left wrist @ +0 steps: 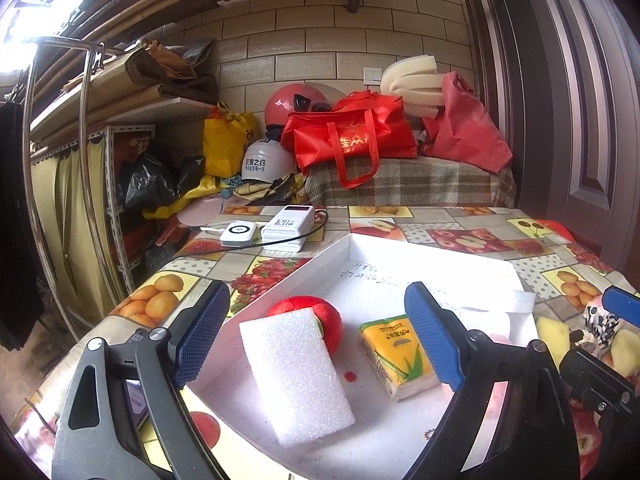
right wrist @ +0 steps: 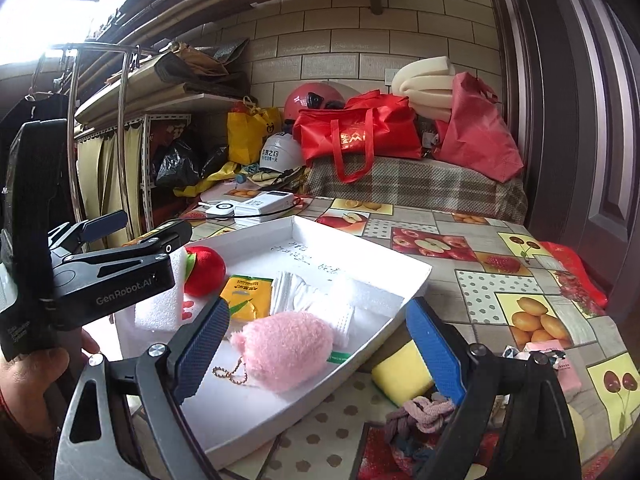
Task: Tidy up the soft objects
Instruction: 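Withdraw both grippers from the box back toward the object pile, then grasp the yellow hexagonal sponge with the right gripper while the left gripper grasps a rope toy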
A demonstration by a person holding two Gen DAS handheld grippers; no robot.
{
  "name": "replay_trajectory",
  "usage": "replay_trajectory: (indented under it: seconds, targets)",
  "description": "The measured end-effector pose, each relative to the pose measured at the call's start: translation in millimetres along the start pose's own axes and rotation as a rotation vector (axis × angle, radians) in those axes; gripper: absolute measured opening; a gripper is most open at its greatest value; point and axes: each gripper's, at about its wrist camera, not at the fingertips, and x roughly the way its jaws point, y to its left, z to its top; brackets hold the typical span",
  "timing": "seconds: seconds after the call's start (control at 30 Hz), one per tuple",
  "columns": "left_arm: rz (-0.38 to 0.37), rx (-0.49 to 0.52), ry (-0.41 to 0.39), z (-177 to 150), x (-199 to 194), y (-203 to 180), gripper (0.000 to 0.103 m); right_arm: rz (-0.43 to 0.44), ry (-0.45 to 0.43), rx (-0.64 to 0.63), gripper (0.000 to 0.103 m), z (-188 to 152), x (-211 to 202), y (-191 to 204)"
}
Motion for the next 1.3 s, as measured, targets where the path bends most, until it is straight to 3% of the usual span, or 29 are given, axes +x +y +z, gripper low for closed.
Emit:
replay_trajectory:
  seconds: [0.1, 0.23, 0.3, 0.43, 0.53, 0.63, 0.83, 0.93, 1.03, 1.3]
  targets:
    - [-0.076, 0.046, -0.004, -2, -13, -26, 0.090, -0.022, -0.025, 0.012, 0.090, -7, -29, -25]
    - [-0.231, 0.149, 0.010, -7, -30, -75, 0.090, -0.136, -0.089, 0.098, 0.090, -11, -65, -81]
    - [-0.326, 0.234, 0.026, -10, -38, -104, 0.090, -0.181, -0.057, 0.141, 0.091, -17, -70, -111]
    - [-0.466, 0.414, 0.074, -21, -53, -157, 0.090, -0.221, 0.102, 0.277, 0.091, -34, -68, -169]
    - [-0.443, 0.552, 0.103, -32, -53, -189, 0.090, -0.228, 0.151, 0.353, 0.091, -43, -71, -195]
    - [-0.446, 0.601, 0.168, -38, -42, -201, 0.090, -0.198, 0.199, 0.312, 0.090, -46, -66, -195]
    - [-0.472, 0.546, 0.219, -35, -31, -193, 0.090, -0.111, 0.302, 0.192, 0.090, -49, -49, -172]
    - [-0.483, 0.520, 0.266, -34, -21, -191, 0.090, -0.090, 0.362, 0.202, 0.090, -53, -34, -170]
    - [-0.495, 0.537, 0.309, -38, -15, -197, 0.090, -0.084, 0.444, 0.226, 0.090, -58, -15, -173]
    - [-0.486, 0.567, 0.403, -45, 6, -218, 0.089, -0.117, 0.498, 0.190, 0.090, -61, -6, -166]
